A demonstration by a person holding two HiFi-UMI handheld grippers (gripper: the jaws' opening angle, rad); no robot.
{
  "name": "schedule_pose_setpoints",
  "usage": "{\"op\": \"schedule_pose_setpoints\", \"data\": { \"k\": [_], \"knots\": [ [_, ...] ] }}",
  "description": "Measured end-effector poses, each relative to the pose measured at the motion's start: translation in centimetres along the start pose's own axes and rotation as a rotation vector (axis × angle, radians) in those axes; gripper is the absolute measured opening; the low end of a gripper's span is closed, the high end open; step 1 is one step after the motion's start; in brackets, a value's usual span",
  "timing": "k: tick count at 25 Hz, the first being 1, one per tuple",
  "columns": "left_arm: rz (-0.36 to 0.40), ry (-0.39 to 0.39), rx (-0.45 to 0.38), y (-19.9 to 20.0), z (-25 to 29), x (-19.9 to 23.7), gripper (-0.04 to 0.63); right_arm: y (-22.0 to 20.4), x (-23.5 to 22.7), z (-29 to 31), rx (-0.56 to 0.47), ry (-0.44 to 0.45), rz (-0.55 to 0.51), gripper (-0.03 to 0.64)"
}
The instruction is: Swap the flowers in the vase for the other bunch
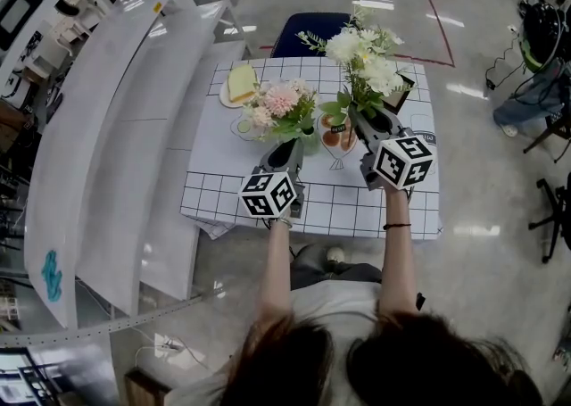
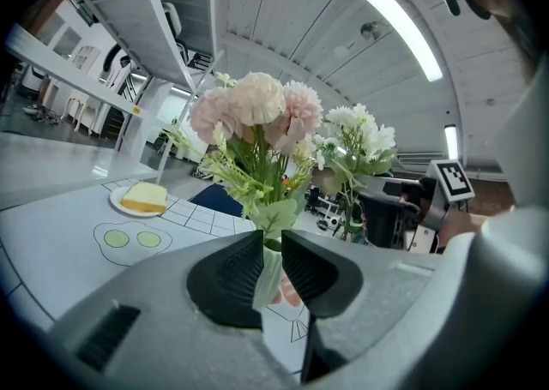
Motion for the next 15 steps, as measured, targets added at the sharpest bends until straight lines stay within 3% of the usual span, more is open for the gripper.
{"op": "schedule_pose_setpoints", "data": {
  "k": [15],
  "knots": [
    [-0.041, -0.003, -0.001, -0.7, 1.7, 0.5, 0.141, -0.4, -1.6, 0.2, 0.006, -0.033, 0.019, 0.064]
  ]
}}
Point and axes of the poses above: the fingertips, and each gripper's own axes: z forward along the fingers, x to its left, y out of its top, the point moved 1 cm from there along -z, backward along the fingers, and after that the axes turned 11 degrees about -y, right-handed, at the moved point
